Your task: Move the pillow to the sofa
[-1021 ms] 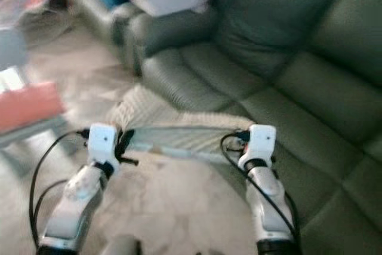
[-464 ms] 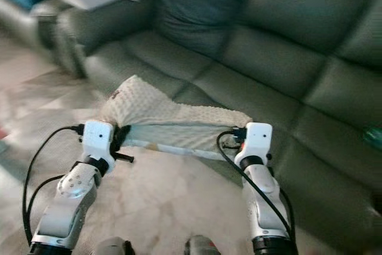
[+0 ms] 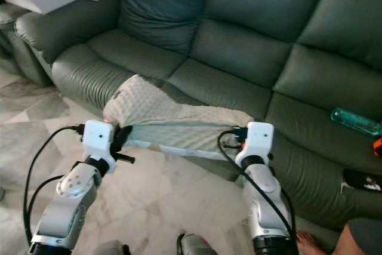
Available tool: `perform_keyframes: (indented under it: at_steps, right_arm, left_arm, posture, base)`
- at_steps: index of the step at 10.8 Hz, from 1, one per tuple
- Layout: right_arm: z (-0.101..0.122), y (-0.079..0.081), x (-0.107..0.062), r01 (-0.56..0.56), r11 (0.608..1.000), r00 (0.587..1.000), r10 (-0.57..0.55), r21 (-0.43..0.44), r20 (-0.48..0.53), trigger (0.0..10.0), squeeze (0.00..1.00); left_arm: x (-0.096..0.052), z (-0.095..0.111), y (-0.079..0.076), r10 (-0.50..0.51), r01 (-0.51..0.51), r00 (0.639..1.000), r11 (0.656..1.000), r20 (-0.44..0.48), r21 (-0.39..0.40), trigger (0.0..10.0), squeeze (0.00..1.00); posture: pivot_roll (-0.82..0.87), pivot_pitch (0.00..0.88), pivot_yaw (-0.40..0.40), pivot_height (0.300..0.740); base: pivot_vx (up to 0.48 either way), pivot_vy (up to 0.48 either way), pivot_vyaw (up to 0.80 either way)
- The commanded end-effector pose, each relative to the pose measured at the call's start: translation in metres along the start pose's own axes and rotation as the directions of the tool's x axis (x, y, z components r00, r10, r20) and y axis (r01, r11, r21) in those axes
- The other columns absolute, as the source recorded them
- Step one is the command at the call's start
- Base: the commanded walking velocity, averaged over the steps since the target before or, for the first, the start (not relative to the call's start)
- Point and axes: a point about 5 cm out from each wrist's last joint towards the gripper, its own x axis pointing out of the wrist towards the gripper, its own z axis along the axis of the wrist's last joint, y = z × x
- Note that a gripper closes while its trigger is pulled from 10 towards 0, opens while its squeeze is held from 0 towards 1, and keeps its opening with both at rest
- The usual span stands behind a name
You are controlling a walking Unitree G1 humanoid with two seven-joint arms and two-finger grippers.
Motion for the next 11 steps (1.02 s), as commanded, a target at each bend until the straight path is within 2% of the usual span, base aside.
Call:
perform_keyframes:
  at_steps: [1, 7, 11]
  right_arm:
    - [0.0075, 0.0021, 0.0011, -0.010, 1.000, 0.999, 0.010, -0.002, 0.030, 10.0, 0.00]
    - [0.0061, 0.0020, -0.0013, -0.013, 1.000, 1.000, 0.013, -0.004, 0.024, 10.0, 0.00]
    - [0.0059, 0.0017, -0.0021, -0.012, 1.000, 1.000, 0.012, -0.001, 0.023, 10.0, 0.00]
  left_arm:
    - [0.0002, 0.0115, -0.0040, -0.025, 0.024, 0.998, 1.000, 0.057, 0.007, 10.0, 0.00]
    - [-0.0005, 0.0100, -0.0078, -0.041, 0.041, 0.998, 0.999, 0.051, 0.006, 10.0, 0.00]
    - [-0.0005, 0.0091, -0.0102, -0.052, 0.052, 0.997, 0.999, 0.048, 0.003, 10.0, 0.00]
  posture:
    - [0.01, 0.059, -0.060, 0.740]
    - [0.00, 0.070, -0.061, 0.740]
    - [-0.01, 0.072, -0.061, 0.740]
  base:
    - [0.274, 0.000, 0.00]
    - [0.264, 0.000, -0.80]
    - [0.000, 0.000, -0.80]
